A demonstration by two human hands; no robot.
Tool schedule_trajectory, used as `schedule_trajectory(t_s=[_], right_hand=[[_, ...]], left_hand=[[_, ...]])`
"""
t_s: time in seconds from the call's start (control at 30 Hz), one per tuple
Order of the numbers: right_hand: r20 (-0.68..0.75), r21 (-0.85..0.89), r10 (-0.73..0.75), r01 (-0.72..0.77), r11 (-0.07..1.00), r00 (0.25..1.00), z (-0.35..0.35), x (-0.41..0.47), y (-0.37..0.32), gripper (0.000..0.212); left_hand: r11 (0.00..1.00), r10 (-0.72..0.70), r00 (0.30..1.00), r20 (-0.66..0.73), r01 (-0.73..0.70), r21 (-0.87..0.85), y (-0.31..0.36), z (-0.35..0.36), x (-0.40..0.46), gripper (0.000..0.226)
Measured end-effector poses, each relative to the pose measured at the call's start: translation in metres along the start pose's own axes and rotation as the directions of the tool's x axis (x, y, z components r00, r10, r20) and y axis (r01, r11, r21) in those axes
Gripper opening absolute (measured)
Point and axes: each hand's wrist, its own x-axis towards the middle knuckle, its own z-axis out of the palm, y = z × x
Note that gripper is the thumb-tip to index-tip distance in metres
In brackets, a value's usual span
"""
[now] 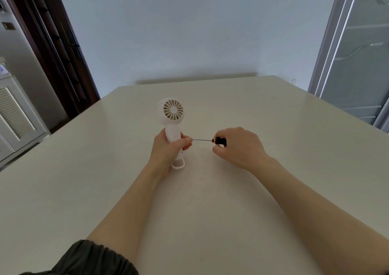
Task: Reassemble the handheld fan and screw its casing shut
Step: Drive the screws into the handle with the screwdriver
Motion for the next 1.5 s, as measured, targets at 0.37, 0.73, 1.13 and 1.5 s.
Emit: schedule_trajectory(t_s=[0.37,0.73,1.13,1.5], right_hand=[[0.021,0.065,-0.063,0.062,0.996,0.998,-0.0078,-0.0043,0.0017,0.010],[-0.016,0.106,-0.104,0.105,0.989,0.994,-0.0094,-0.0068,-0.0005,0.008],[-0.034,0.192,-0.029,0.035,0.981,0.999,-0.0032,-0.0078,0.0023,0.008],[-0.036,0.191,-0.014,0.020,0.981,0.999,-0.0029,-0.0070,0.0035,0.008]], left_hand=[[0.998,-0.015,0.999,0.044,0.017,-0.059,-0.0006,-0.0004,0.0018,0.018],[0.996,-0.053,0.998,0.032,0.055,-0.067,0.0002,-0.0045,0.0028,0.019],[0.990,-0.075,0.997,-0.028,0.071,-0.124,-0.0006,-0.0012,0.0016,0.020],[0.980,-0.072,0.995,-0.069,0.058,-0.189,-0.0012,0.0006,0.0034,0.018]])
